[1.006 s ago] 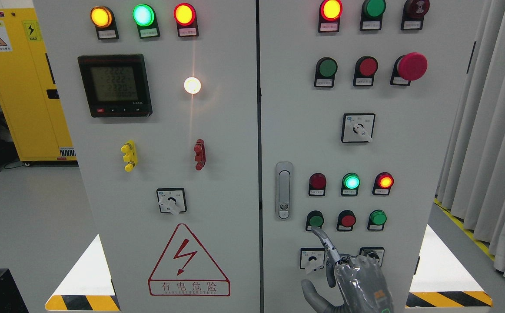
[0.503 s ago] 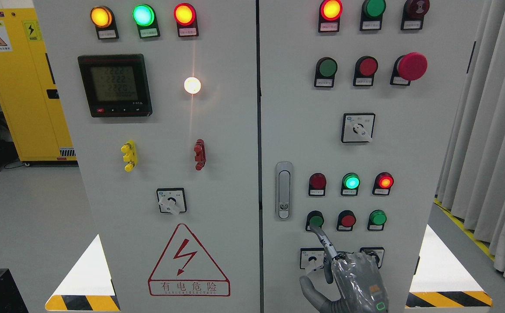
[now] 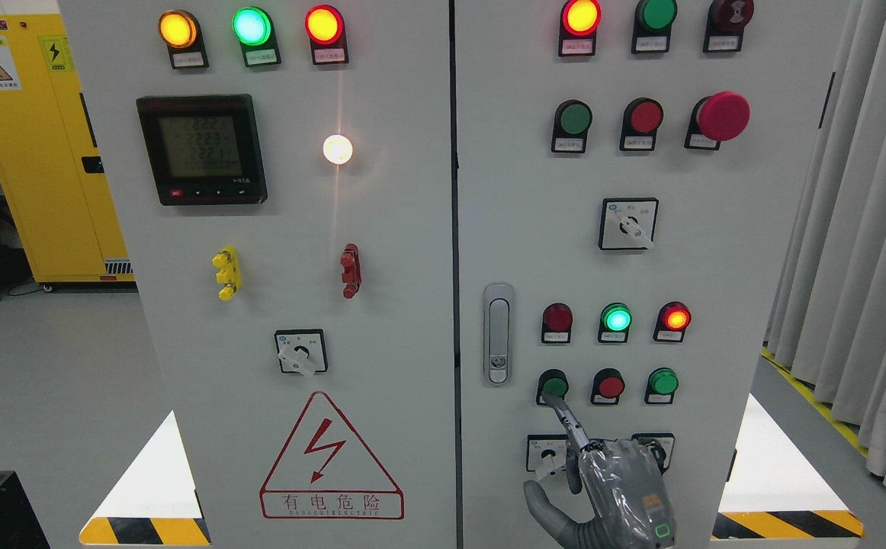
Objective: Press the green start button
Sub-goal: 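Press the green button with the right hand's extended finger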
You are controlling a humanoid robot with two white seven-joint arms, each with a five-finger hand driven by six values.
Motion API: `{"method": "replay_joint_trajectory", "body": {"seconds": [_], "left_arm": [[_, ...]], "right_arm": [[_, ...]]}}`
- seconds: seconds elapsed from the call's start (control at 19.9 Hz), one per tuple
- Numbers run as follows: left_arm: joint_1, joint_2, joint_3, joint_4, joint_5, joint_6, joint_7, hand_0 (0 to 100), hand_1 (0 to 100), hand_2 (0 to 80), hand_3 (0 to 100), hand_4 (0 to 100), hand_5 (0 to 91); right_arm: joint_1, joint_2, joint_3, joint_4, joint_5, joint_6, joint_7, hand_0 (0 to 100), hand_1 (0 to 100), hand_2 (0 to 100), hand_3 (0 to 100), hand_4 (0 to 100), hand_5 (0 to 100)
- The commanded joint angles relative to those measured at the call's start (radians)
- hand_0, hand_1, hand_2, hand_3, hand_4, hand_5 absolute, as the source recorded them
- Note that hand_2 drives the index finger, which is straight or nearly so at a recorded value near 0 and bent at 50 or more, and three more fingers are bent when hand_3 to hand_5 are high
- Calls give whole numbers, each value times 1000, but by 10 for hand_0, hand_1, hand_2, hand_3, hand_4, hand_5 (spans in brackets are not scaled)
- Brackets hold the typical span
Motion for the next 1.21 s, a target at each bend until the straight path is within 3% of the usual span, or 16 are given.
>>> {"method": "replay_joint_trajectory", "body": {"seconds": [0.0, 1.16], "left_arm": [[0, 0, 0, 0, 0, 0, 0, 120, 556, 0, 0, 0, 0], [0, 0, 0, 0, 0, 0, 0, 120, 556, 0, 0, 0, 0]], "right_arm": [[-6, 1, -26, 27, -2, 1, -1, 388, 716, 0, 945, 988, 1000], [-15, 1, -26, 22, -26, 30, -1, 416, 716, 0, 945, 983, 1000]]}}
